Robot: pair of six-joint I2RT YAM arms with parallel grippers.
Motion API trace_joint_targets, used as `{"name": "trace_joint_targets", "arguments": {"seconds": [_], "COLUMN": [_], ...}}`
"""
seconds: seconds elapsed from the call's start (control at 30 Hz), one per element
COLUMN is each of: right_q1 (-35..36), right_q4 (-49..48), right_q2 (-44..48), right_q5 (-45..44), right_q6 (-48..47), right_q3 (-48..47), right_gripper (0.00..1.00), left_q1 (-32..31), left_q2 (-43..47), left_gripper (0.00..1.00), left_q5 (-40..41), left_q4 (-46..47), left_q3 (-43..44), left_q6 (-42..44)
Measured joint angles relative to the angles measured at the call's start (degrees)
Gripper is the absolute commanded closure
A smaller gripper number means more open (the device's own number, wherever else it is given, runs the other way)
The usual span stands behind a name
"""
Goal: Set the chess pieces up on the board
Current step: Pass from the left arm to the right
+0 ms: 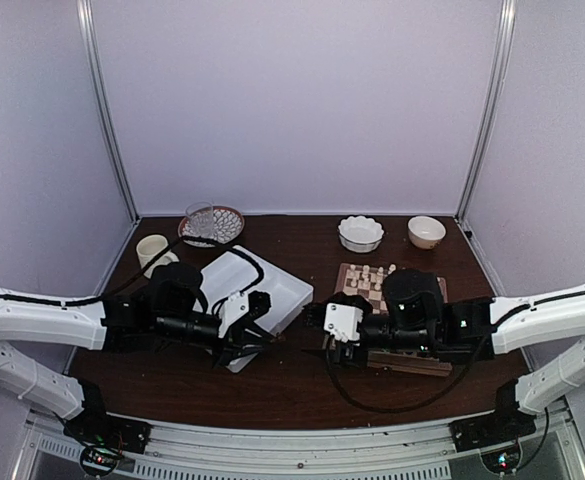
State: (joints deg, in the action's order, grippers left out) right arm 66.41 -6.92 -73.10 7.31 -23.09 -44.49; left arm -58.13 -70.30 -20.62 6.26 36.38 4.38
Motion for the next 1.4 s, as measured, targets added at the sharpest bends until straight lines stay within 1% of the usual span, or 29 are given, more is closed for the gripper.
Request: {"name": "trace_joint_targets", "arguments": {"seconds": [0.13,0.23,0.33,0.4,0.53,0.63,0.7,0.9,1.0,1.13,1.33,1.4], "right_q1": [4.3,7.0,10.1,11.5,13.3,13.7,13.7,13.7,13.7,13.7,13.7,13.7], "right_q4": [-1.4,-2.0,-3.0,-3.7,-4.0,-4.0,-4.0,-4.0,-3.9,-2.3,-0.4,0.0], "right_q2": [0.6,0.6,-0.1,-1.8,-8.0,-11.5,-12.7,-13.2,-13.2,-13.3,-14.4,-14.6], "right_q5": [-6.7,-12.8,-18.1,-20.9,-25.6,-28.2,-29.8,-31.7,-31.5,-30.8,-30.3,-30.3], "right_q6": [-7.6,-12.7,-16.9,-19.1,-22.5,-23.9,-24.5,-24.9,-25.0,-24.9,-24.7,-24.7], "right_q3": [2.8,3.4,3.4,3.1,1.8,1.2,0.8,0.0,-0.4,-0.9,-2.4,-2.5], "right_gripper": [0.33,0.37,0.37,0.36,0.37,0.40,0.46,0.62,0.64,0.74,0.75,0.77], "left_q1": [0.0,0.0,0.0,0.0,0.0,0.0,0.0,0.0,0.0,0.0,0.0,0.0], "left_q2": [-1.9,-4.4,-7.1,-8.8,-10.6,-11.0,-11.1,-13.7,-15.8,-16.3,-16.3,-16.3], "left_gripper": [1.00,1.00,1.00,1.00,1.00,1.00,1.00,1.00,1.00,1.00,1.00,1.00], "left_q5": [-1.1,-1.1,-1.7,-2.5,-3.6,-4.1,-4.5,-6.4,-7.0,-7.6,-7.9,-8.0], "left_q4": [-1.3,-2.5,-4.5,-5.7,-8.0,-8.6,-9.4,-11.2,-12.0,-12.9,-13.5,-13.7], "left_q3": [2.6,4.7,7.0,8.3,10.0,10.1,10.2,12.3,14.0,14.2,14.6,14.6], "left_q6": [0.0,-0.4,-0.7,-0.9,-1.0,-1.0,-1.0,-1.2,-1.5,-2.0,-2.3,-2.4]}}
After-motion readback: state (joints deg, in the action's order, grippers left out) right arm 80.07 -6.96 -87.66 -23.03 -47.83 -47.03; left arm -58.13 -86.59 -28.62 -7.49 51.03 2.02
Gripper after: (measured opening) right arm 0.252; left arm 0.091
